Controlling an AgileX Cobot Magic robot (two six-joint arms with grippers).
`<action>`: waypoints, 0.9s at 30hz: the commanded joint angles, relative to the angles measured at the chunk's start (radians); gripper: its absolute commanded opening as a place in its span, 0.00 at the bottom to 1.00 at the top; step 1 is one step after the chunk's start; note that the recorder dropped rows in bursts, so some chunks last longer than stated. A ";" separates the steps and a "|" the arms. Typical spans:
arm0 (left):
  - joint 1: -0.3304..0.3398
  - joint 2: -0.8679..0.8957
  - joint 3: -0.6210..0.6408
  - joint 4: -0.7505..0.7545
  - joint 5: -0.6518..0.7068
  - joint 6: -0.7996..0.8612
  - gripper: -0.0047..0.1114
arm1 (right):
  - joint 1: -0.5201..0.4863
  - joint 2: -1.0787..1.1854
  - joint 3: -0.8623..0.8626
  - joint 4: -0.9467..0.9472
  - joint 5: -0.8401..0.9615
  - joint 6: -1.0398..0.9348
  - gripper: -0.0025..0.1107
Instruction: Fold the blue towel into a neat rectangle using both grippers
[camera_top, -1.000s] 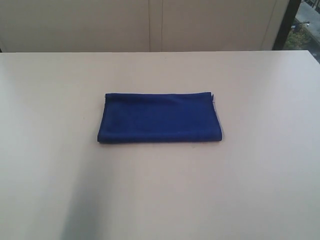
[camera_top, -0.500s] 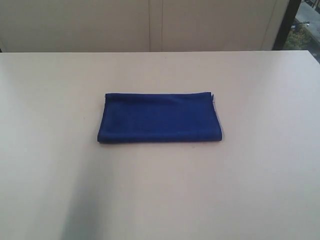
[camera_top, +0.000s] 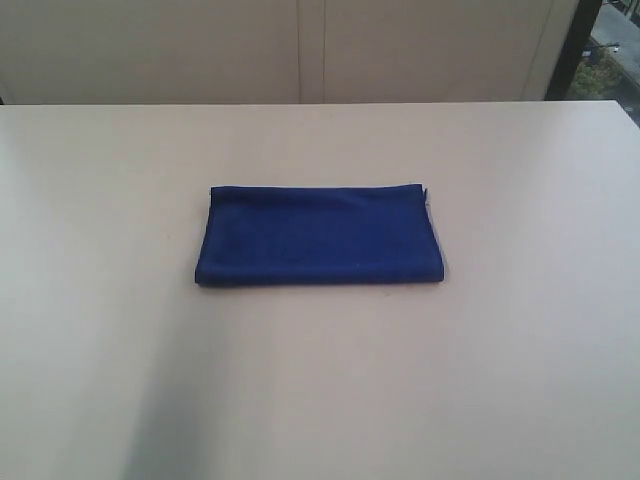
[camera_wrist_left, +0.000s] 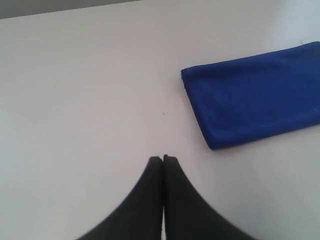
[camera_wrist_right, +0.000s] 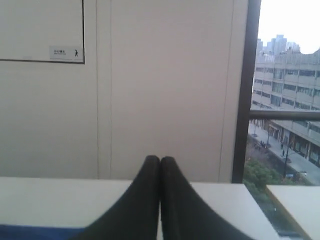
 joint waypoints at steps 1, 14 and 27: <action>0.002 -0.007 0.005 -0.010 0.006 0.001 0.04 | -0.009 -0.005 0.150 -0.011 0.001 0.006 0.02; 0.002 -0.007 0.005 -0.010 0.006 0.001 0.04 | -0.009 -0.005 0.293 -0.011 0.142 0.006 0.02; 0.002 -0.007 0.005 -0.010 0.006 0.001 0.04 | -0.009 -0.005 0.293 -0.011 0.142 0.006 0.02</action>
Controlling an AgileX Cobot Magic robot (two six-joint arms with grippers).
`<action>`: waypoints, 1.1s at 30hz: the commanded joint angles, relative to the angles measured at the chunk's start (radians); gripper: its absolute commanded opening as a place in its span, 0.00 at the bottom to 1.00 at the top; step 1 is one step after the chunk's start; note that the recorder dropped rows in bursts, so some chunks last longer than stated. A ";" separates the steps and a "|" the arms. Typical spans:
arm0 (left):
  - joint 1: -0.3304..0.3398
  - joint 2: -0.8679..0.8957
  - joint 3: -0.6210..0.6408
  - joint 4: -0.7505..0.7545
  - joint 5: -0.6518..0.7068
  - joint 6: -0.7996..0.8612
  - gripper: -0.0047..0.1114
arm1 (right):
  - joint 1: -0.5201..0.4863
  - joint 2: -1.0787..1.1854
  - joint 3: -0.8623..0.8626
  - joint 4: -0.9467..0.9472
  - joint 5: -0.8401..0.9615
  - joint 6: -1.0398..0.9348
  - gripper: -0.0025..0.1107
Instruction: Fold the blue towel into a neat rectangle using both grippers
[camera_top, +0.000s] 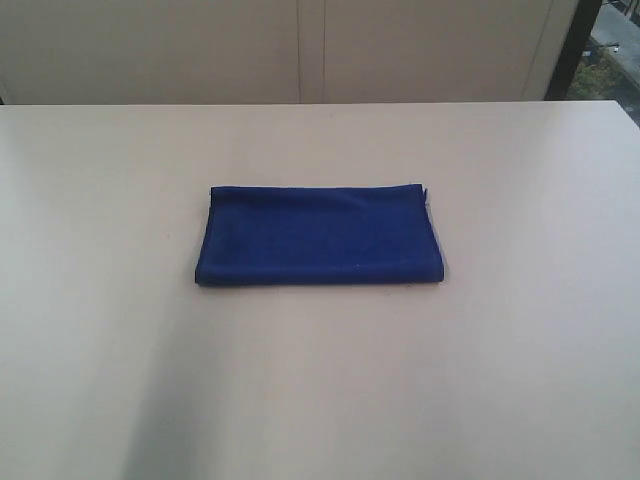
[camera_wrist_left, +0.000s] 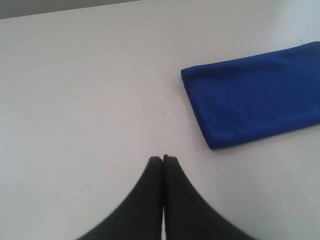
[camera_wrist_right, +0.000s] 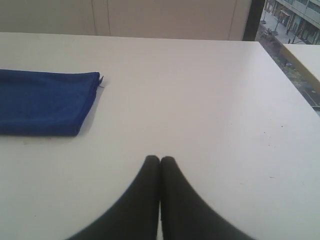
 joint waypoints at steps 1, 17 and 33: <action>0.002 -0.007 0.005 -0.010 0.006 0.001 0.04 | -0.009 -0.005 0.007 -0.003 0.000 0.005 0.02; 0.008 -0.166 0.151 0.041 0.007 0.001 0.04 | -0.009 -0.005 0.007 -0.001 0.002 0.005 0.02; 0.141 -0.698 0.570 0.076 0.007 0.082 0.04 | -0.009 -0.005 0.007 -0.001 0.000 0.005 0.02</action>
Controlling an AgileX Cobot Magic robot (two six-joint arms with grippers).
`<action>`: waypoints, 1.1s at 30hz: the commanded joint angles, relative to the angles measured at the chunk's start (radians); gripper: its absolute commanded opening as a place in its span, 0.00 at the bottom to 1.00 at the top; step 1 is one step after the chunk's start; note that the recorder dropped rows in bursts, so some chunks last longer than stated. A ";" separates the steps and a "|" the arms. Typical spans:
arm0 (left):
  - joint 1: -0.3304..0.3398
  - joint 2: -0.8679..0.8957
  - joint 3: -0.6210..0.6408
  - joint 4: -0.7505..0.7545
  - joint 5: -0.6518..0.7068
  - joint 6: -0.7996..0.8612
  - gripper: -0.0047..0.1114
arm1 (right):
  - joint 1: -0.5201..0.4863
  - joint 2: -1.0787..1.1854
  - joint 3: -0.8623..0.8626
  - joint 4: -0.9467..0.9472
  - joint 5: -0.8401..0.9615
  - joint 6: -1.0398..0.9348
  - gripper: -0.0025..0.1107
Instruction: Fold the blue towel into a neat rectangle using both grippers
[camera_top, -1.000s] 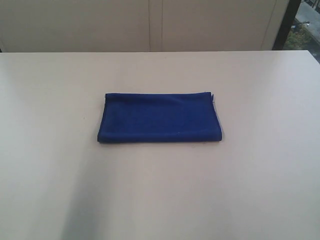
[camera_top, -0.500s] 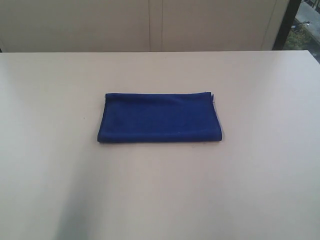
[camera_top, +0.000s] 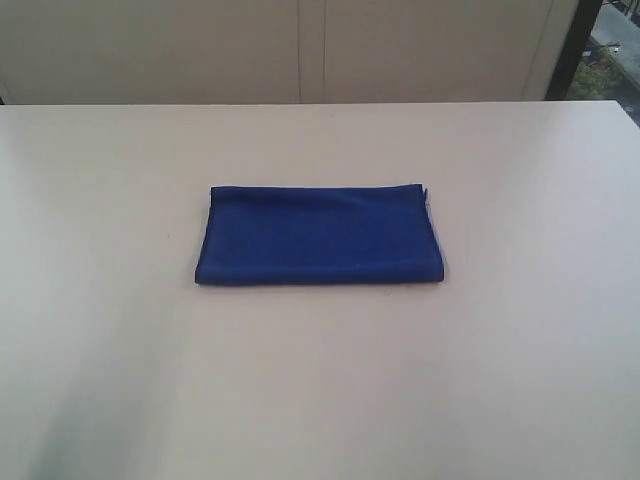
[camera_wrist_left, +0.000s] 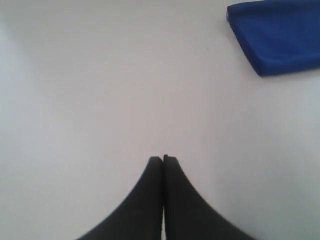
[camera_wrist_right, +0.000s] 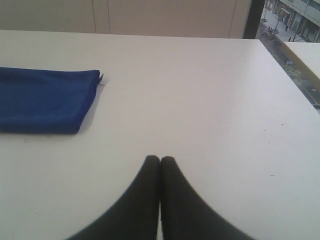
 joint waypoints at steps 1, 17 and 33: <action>0.007 -0.138 0.081 0.001 0.007 0.067 0.04 | -0.009 -0.005 0.007 -0.001 -0.006 0.005 0.02; 0.007 -0.173 0.126 0.042 0.007 0.028 0.04 | -0.009 -0.005 0.007 -0.001 -0.006 0.005 0.02; 0.007 -0.173 0.126 0.128 0.007 -0.172 0.04 | -0.009 -0.005 0.007 -0.001 -0.006 0.005 0.02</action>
